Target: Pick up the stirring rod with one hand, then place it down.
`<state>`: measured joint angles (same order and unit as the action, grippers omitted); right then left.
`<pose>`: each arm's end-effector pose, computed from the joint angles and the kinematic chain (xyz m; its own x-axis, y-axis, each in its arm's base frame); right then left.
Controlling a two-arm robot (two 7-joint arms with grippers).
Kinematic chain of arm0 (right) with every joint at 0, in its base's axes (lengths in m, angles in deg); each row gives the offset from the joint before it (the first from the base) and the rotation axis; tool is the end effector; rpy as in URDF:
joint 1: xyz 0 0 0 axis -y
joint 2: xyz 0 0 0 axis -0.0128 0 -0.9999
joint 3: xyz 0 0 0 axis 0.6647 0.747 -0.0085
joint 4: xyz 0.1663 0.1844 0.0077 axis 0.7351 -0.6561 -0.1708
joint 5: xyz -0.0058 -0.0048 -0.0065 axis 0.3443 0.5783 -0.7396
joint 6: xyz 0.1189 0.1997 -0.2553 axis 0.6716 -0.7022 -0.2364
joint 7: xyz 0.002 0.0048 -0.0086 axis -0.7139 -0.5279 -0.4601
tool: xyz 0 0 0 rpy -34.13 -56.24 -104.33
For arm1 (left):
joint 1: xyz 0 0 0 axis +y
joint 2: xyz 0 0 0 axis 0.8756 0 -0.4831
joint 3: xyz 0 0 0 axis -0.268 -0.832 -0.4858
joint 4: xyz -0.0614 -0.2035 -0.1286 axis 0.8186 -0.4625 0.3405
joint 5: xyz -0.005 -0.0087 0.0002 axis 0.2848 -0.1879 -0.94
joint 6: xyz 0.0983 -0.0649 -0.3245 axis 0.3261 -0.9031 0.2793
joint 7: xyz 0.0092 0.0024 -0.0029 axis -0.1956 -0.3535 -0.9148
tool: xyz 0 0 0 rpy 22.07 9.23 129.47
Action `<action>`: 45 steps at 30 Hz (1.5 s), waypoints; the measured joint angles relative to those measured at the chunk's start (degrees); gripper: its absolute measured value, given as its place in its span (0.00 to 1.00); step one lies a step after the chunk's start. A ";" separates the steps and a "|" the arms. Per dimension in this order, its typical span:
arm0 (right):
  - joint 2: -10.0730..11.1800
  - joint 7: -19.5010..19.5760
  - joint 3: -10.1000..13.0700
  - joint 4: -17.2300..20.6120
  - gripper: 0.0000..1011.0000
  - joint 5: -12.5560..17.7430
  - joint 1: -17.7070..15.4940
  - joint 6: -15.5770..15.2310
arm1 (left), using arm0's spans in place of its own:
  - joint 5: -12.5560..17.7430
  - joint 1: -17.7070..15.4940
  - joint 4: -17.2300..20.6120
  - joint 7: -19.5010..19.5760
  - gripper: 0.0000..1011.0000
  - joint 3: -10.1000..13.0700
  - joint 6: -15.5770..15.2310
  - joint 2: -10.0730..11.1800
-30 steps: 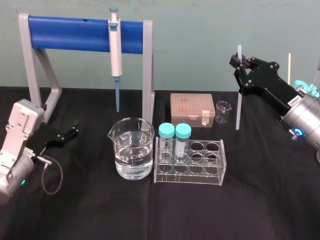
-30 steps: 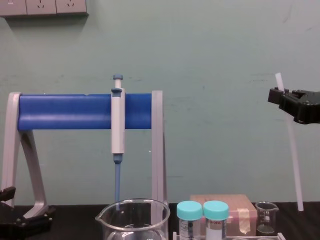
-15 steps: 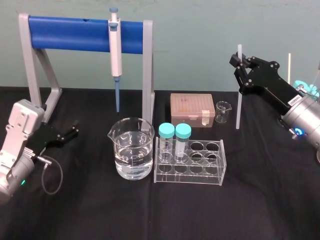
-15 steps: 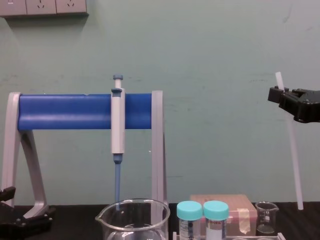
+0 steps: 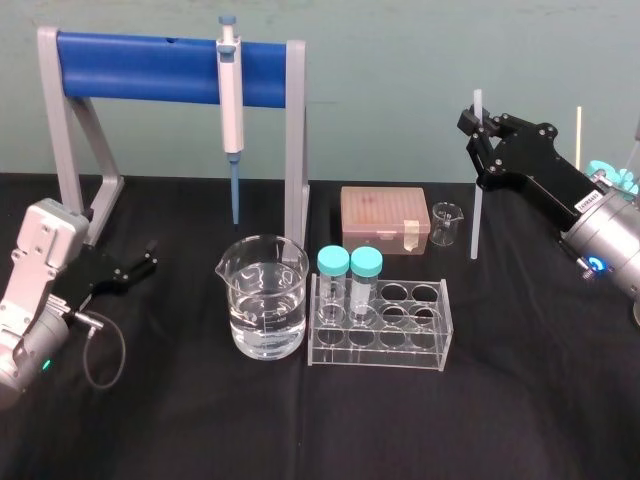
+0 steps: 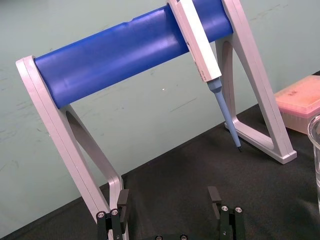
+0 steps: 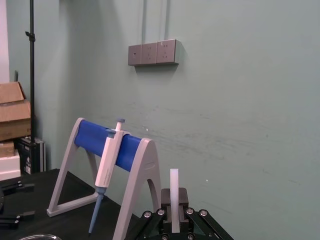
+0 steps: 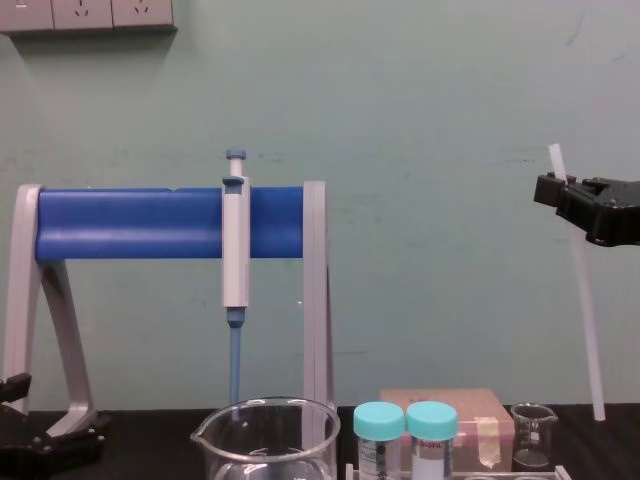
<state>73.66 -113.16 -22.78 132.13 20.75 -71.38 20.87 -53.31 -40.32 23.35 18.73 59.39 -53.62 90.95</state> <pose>0.4281 -0.0499 -0.1788 0.5942 -0.7909 0.1461 0.7605 0.6116 0.2181 0.3856 0.0493 -0.2757 0.2922 0.8803 0.3737 -0.9553 0.2872 0.0704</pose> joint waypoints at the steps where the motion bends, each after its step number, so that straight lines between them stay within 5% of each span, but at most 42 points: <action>1: 0.00 0.00 0.00 0.03 0.08 0.01 -0.03 -0.02 | 0.00 0.00 0.00 0.00 0.99 0.00 0.00 0.00; 21: -1.17 -4.69 -4.38 -1.66 0.08 2.31 1.13 0.47 | 0.00 0.00 0.00 0.00 0.99 0.00 0.00 0.00; 45: -1.59 -5.82 -6.47 -5.57 0.08 4.04 2.67 0.31 | 0.00 0.00 0.00 0.00 0.99 0.00 0.00 0.00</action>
<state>72.07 -118.98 -29.25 126.56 24.80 -68.71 21.18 -53.31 -40.32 23.35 18.73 59.39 -53.62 90.95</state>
